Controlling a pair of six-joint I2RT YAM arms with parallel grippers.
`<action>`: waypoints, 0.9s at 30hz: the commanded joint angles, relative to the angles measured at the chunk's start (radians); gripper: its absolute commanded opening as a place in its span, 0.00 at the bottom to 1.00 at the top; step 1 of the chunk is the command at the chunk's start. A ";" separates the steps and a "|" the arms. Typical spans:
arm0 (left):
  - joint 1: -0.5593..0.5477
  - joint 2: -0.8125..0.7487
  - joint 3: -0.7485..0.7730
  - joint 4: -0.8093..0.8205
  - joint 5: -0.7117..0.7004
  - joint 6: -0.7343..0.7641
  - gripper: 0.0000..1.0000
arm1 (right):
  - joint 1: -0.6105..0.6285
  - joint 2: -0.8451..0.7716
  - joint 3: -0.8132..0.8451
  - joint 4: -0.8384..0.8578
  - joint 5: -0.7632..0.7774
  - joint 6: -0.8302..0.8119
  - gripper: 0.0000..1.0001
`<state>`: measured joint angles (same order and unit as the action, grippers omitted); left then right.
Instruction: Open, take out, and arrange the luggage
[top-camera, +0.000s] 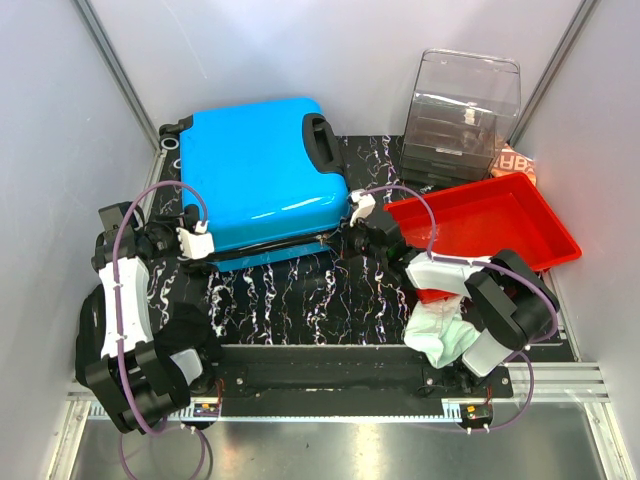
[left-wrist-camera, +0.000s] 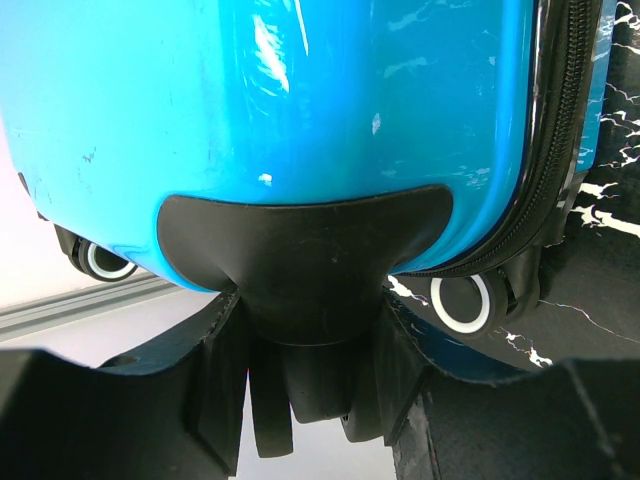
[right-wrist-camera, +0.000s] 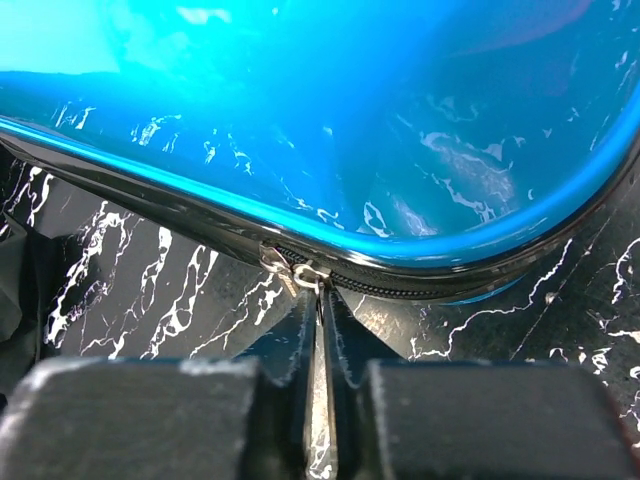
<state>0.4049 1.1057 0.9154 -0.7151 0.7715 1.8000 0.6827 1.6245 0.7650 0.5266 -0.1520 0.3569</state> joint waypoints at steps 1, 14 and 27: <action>-0.025 -0.010 -0.006 -0.126 0.127 -0.037 0.00 | -0.002 -0.017 0.045 0.024 0.035 -0.009 0.04; -0.025 -0.032 -0.044 0.016 0.026 -0.146 0.00 | -0.003 -0.054 0.088 -0.269 0.273 -0.082 0.00; -0.014 -0.010 -0.058 0.028 -0.044 -0.130 0.00 | -0.144 -0.086 0.090 -0.358 0.255 -0.069 0.00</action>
<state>0.3817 1.0824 0.8845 -0.6643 0.7666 1.7100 0.6334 1.5929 0.8707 0.2188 0.0170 0.2844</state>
